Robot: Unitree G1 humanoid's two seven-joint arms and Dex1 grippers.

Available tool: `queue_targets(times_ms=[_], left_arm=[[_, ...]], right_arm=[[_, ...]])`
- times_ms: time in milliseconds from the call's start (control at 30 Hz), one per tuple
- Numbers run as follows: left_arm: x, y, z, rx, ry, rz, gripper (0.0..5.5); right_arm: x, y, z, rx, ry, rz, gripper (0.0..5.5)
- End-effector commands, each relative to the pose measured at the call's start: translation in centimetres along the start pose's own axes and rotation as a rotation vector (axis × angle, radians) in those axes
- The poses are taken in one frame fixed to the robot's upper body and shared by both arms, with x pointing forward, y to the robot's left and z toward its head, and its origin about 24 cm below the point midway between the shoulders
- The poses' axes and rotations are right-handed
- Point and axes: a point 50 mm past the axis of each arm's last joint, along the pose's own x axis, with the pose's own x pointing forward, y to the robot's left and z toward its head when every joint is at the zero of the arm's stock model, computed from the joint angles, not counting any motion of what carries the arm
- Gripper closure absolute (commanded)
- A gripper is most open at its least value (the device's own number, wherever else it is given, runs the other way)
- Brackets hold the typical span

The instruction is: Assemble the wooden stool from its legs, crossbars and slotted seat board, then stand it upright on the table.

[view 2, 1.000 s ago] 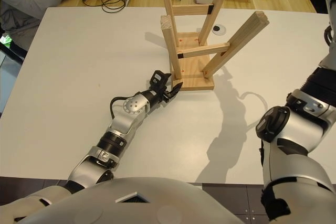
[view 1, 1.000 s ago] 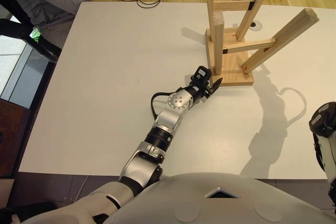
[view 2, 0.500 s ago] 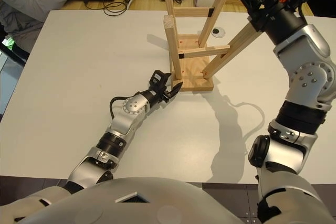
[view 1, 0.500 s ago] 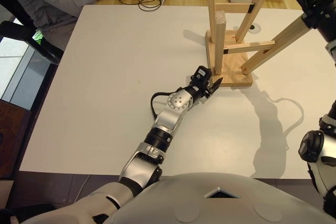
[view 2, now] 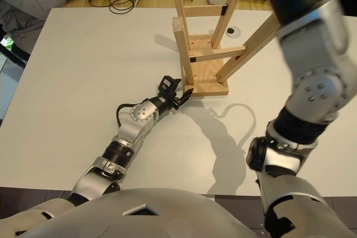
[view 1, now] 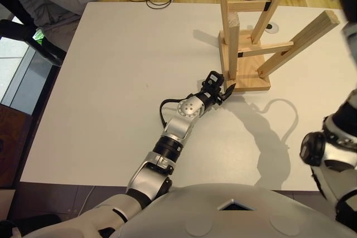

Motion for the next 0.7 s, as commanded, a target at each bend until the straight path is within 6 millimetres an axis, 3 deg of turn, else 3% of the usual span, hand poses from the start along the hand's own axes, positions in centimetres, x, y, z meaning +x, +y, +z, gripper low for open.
queue_targets(times_ms=[33, 167, 233, 300, 367, 467, 700], left_arm=[[0.3, -1.4, 0.0, -0.039, -0.006, -0.025, 2.53], [0.1, -1.5, -0.1, -0.04, -0.002, -0.028, 2.53], [0.1, -1.5, -0.1, -0.041, 0.0, -0.031, 2.53], [0.0, -1.5, -0.1, -0.042, 0.0, -0.029, 2.53], [0.1, -1.5, -0.1, -0.042, 0.0, -0.027, 2.53], [0.1, -1.5, -0.1, -0.044, -0.001, -0.025, 2.53], [0.3, -1.4, 0.0, -0.043, -0.006, -0.022, 2.53]], right_arm=[[-1.8, -0.7, -5.4, 0.069, 0.142, -0.151, 2.97], [-4.3, -3.6, -12.3, 0.132, 0.444, -0.395, 3.8], [-5.6, -4.3, -14.2, 0.166, 0.578, -0.463, 4.27], [-6.0, -4.4, -14.7, 0.189, 0.626, -0.475, 4.55], [-5.2, -3.9, -14.0, 0.192, 0.568, -0.425, 5.0], [-3.2, -2.9, -11.1, 0.165, 0.362, -0.312, 5.46], [-0.9, -2.3, -6.9, 0.073, 0.15, -0.257, 5.46]])
